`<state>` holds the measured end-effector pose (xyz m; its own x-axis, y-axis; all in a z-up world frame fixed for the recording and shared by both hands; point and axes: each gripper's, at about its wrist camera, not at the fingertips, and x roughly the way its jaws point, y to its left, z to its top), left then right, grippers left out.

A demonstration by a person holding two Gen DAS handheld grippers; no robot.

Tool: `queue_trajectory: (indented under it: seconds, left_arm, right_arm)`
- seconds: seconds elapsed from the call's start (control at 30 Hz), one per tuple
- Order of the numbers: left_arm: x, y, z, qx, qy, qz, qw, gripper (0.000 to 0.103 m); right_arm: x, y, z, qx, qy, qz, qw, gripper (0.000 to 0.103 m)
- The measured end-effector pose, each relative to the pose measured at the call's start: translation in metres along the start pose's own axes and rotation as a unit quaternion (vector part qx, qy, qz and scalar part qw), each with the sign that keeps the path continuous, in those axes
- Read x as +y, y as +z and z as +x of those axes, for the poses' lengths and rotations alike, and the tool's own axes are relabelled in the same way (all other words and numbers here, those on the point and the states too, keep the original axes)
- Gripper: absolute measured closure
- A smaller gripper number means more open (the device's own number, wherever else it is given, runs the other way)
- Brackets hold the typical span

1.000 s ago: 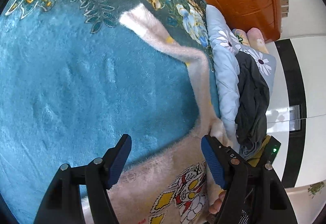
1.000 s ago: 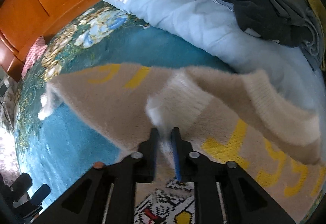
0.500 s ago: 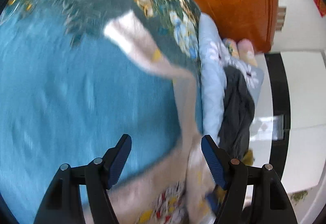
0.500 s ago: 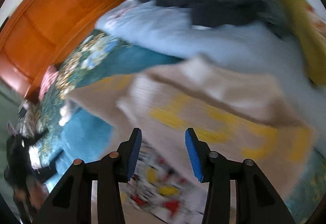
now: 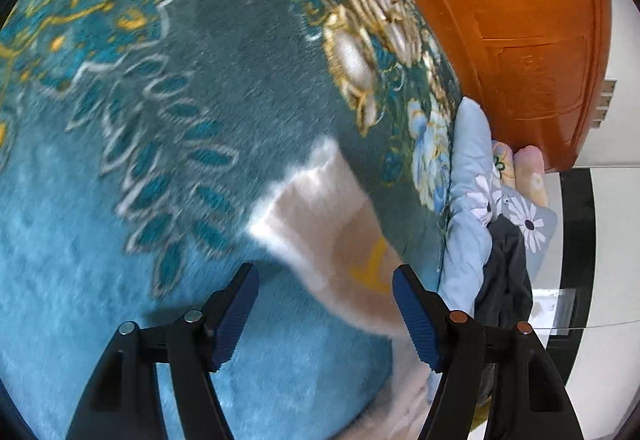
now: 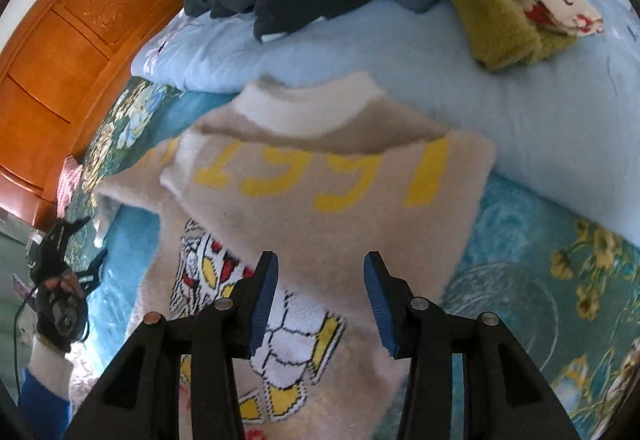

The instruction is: Fold clothes

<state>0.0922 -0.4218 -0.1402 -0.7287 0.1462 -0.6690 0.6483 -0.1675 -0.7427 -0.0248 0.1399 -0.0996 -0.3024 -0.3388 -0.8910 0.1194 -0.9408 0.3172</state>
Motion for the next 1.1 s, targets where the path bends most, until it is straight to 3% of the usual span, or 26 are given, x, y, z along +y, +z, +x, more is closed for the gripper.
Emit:
queue_trajectory:
  seconds: [0.03, 0.07, 0.13, 0.3, 0.47, 0.53, 0.6, 0.7, 0.8, 0.93, 1.0, 1.1]
  left_arm:
    - [-0.004, 0.002, 0.002, -0.001, 0.007, 0.008, 0.9999, 0.049]
    - [-0.007, 0.003, 0.006, 0.000, 0.019, 0.018, 0.9997, 0.071]
    - [-0.014, 0.005, 0.011, 0.003, 0.060, 0.050, 0.9969, 0.089]
    - [-0.059, -0.009, -0.012, -0.031, 0.060, 0.160, 0.9848, 0.093]
    - [-0.133, -0.039, -0.043, -0.038, -0.028, 0.233, 0.9714, 0.093]
    - [-0.171, -0.060, -0.057, -0.035, -0.072, 0.272, 0.9589, 0.093]
    - [-0.210, -0.089, -0.069, -0.029, -0.104, 0.329, 0.9382, 0.093]
    - [-0.251, -0.143, -0.076, -0.021, -0.113, 0.424, 0.8984, 0.093]
    - [-0.272, -0.201, -0.063, 0.016, -0.109, 0.493, 0.8632, 0.093]
    - [-0.268, -0.269, -0.042, 0.075, -0.116, 0.531, 0.8357, 0.093]
    - [-0.257, -0.298, -0.031, 0.104, -0.106, 0.542, 0.8270, 0.093]
    - [-0.233, -0.342, -0.006, 0.157, -0.082, 0.542, 0.8213, 0.093]
  right_arm:
    - [0.002, -0.001, 0.000, 0.001, 0.001, -0.005, 1.000, 0.057]
    - [0.004, -0.002, 0.001, 0.002, 0.001, -0.011, 1.000, 0.057]
    - [0.006, -0.003, 0.000, 0.003, 0.001, -0.021, 1.000, 0.057]
    - [-0.004, -0.002, -0.005, -0.006, 0.010, -0.008, 1.000, 0.057]
    - [-0.020, -0.002, -0.013, -0.010, 0.027, 0.015, 0.999, 0.057]
    - [-0.028, -0.003, -0.019, -0.018, 0.034, 0.025, 0.999, 0.057]
    - [-0.038, -0.004, -0.024, -0.022, 0.043, 0.038, 0.998, 0.057]
    - [-0.051, -0.005, -0.029, -0.025, 0.054, 0.058, 0.997, 0.057]
    - [-0.064, -0.010, -0.034, -0.029, 0.064, 0.076, 0.995, 0.057]
    - [-0.083, -0.016, -0.043, -0.036, 0.066, 0.091, 0.993, 0.057]
    - [-0.095, -0.020, -0.047, -0.039, 0.063, 0.100, 0.992, 0.057]
    - [-0.114, -0.027, -0.053, -0.040, 0.055, 0.119, 0.991, 0.057]
